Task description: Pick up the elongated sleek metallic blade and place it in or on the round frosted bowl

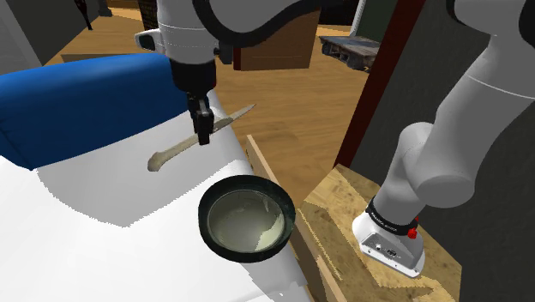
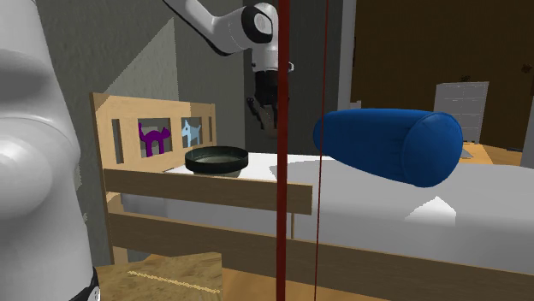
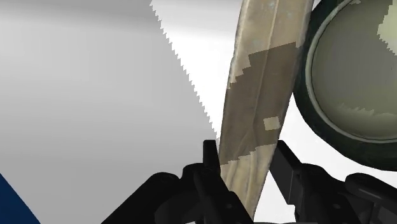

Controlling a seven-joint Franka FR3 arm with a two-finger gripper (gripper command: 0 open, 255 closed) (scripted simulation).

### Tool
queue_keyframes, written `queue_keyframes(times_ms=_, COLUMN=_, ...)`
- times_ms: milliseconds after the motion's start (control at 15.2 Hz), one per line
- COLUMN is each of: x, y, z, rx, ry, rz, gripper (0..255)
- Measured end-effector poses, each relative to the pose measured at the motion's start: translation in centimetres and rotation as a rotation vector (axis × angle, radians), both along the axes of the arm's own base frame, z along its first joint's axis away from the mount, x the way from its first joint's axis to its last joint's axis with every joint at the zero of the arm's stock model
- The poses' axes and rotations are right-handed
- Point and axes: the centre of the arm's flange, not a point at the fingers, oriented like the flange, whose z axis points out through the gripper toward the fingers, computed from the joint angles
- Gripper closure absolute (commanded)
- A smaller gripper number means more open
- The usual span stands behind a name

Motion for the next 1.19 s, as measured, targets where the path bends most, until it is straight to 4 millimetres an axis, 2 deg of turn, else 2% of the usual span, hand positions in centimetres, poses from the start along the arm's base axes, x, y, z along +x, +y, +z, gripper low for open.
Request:
queue_keyframes(times_ms=462, x=-9.2, y=1.2, z=0.4, rx=0.000, ry=0.000, rz=0.001, gripper=255)
queue_keyframes(times_ms=792, x=-15.1, y=2.1, z=0.6, rx=0.000, ry=0.000, rz=0.000, gripper=255)
queue_keyframes(times_ms=1188, x=-15.9, y=2.2, z=-2.3, rx=-0.001, ry=0.000, rz=-0.001, gripper=255)
